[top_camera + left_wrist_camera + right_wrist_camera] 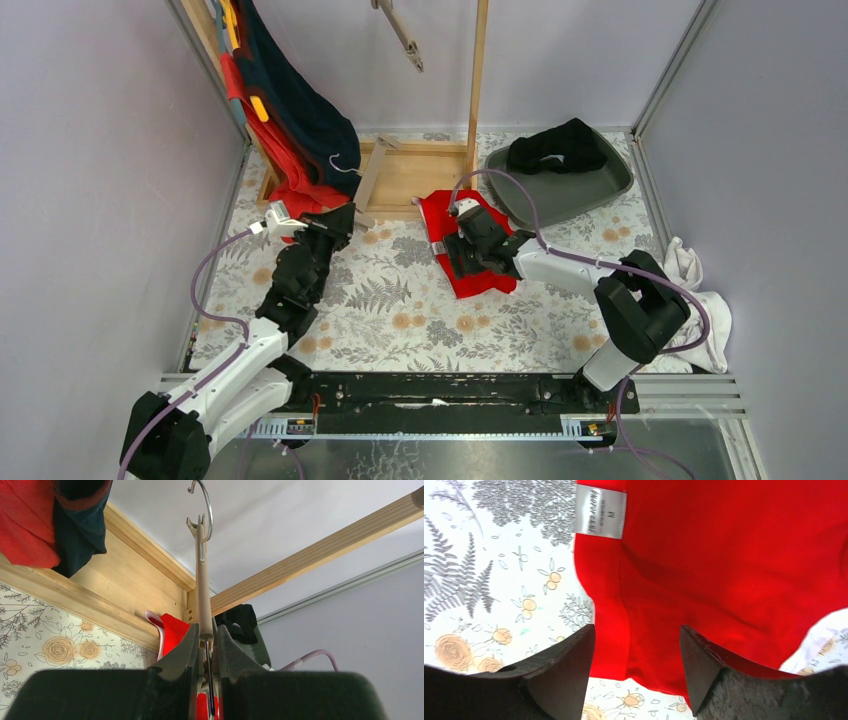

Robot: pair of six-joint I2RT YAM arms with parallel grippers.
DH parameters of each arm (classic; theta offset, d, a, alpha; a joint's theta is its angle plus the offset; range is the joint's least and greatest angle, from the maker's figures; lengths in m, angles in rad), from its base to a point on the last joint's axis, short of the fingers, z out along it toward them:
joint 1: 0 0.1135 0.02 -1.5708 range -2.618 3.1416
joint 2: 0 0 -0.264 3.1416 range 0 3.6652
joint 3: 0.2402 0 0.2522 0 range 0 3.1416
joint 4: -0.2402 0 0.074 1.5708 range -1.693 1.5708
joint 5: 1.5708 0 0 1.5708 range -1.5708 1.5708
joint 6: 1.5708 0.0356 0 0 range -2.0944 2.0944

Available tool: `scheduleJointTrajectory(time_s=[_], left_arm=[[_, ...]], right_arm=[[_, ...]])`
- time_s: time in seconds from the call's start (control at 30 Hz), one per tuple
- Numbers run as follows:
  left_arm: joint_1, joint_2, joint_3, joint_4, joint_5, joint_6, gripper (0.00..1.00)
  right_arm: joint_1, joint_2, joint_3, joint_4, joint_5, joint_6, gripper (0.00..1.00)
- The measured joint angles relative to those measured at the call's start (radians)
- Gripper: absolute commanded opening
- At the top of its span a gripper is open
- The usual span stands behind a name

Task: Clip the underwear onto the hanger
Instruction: Clamp the underwear onto the hanger.

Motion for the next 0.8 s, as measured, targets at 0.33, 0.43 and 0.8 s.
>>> scheduleJointTrajectory(time_s=[0.33, 0.43, 0.8], left_arm=[[0.000, 0.000, 0.000, 0.000, 0.000, 0.000, 0.00], [0.000, 0.000, 0.000, 0.000, 0.000, 0.000, 0.00], [0.000, 0.012, 0.000, 0.000, 0.001, 0.000, 0.00]], right_arm=[[0.000, 0.077, -0.001, 0.068, -0.101, -0.002, 0.71], [0.000, 0.108, -0.013, 0.077, -0.099, -0.003, 0.71], [-0.006, 0.112, -0.026, 0.125, -0.107, 0.000, 0.64]])
